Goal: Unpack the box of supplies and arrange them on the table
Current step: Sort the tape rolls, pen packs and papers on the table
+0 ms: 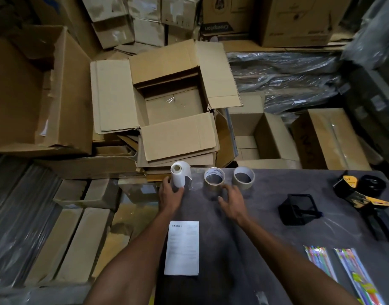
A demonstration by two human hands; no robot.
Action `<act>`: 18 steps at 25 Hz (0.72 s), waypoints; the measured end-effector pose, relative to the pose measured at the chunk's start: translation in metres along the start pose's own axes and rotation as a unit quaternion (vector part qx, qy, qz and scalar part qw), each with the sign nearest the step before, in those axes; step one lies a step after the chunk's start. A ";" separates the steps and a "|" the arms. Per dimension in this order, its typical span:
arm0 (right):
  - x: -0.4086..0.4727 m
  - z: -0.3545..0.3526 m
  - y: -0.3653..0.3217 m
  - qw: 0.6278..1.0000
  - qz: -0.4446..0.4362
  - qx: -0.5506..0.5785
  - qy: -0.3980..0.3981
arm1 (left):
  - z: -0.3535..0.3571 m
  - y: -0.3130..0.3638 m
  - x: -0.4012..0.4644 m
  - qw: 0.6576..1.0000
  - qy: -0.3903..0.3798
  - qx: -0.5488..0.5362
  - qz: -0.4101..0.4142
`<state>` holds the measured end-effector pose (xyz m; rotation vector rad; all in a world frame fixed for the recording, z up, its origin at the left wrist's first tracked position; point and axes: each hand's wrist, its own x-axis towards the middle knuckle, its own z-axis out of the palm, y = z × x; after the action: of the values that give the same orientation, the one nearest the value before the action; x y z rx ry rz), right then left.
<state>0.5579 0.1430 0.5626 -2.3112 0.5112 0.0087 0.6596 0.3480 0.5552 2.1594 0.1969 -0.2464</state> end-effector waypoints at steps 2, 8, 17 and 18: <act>0.008 0.004 -0.003 1.000 0.013 -0.003 -0.010 | 0.002 -0.002 0.011 1.000 0.000 -0.011 -0.007; 0.031 0.014 -0.013 0.999 -0.012 -0.030 0.004 | 0.008 0.001 0.034 1.000 -0.005 -0.022 0.015; 0.071 0.032 -0.005 0.998 0.015 -0.061 -0.017 | 0.015 0.009 0.048 0.999 0.005 -0.016 0.038; 0.074 0.033 -0.006 0.998 0.023 -0.053 -0.014 | 0.014 0.009 0.047 0.999 0.004 -0.020 0.041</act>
<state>0.6323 0.1426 0.5313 -2.3987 0.5629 0.0922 0.7060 0.3343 0.5426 2.1246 0.1158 -0.1853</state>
